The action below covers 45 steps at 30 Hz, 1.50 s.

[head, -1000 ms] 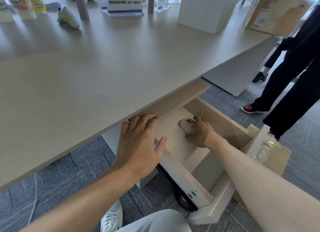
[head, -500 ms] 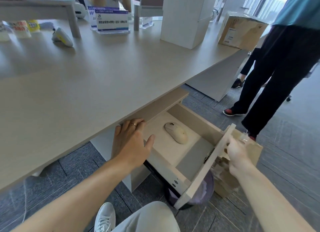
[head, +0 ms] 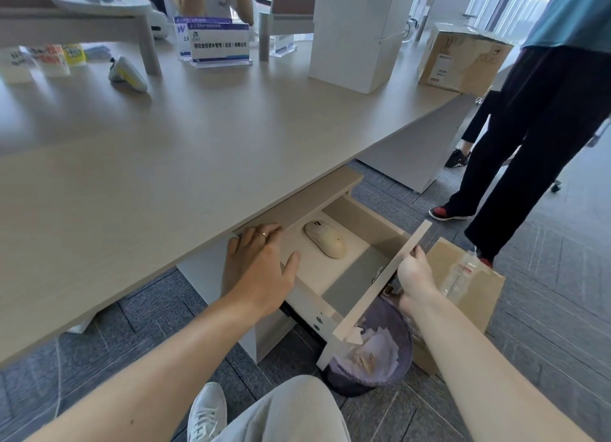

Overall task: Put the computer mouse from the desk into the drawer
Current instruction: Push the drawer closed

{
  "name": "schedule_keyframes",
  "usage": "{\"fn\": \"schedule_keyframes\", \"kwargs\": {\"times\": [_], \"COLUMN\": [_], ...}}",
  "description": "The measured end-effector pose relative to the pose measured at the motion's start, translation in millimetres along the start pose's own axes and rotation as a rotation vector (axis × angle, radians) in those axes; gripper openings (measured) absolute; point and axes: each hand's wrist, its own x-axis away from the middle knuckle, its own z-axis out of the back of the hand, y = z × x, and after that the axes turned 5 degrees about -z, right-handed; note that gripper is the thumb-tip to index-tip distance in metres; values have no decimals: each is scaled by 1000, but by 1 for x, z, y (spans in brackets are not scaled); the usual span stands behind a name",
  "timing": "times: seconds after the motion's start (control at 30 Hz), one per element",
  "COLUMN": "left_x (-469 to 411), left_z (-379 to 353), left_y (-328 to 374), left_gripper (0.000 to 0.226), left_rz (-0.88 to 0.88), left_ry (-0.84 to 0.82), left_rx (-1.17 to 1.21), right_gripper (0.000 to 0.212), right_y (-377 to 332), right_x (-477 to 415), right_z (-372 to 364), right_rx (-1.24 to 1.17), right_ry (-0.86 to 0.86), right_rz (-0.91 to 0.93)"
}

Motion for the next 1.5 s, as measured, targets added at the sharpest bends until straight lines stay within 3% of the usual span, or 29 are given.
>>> {"fn": "schedule_keyframes", "kwargs": {"times": [0.3, 0.4, 0.5, 0.8, 0.97, 1.5], "left_x": [-3, -4, -3, -4, -4, -7], "left_z": [-6, -9, -13, -20, -21, -23], "left_y": [-1, -4, -9, -16, -17, -15], "left_gripper": [48, 39, 51, 57, 58, 52], "left_rz": [10, 4, -32, -50, -57, -45], "left_ry": [82, 114, 108, 167, 164, 178], "left_rx": [27, 10, -23, -49, -54, -57], "right_gripper": [48, 54, 67, 69, 72, 53], "right_y": [-17, -18, -22, -28, -28, -36], "right_x": [15, 13, 8, -1, -9, -6], "right_z": [-49, -67, -86, -133, -150, -164], "right_rx": [-31, -37, -28, -103, -30, -36], "right_ry": [-27, -78, -118, -165, -183, -218], "right_rz": [-53, -54, -53, -45, -16, -22]}}
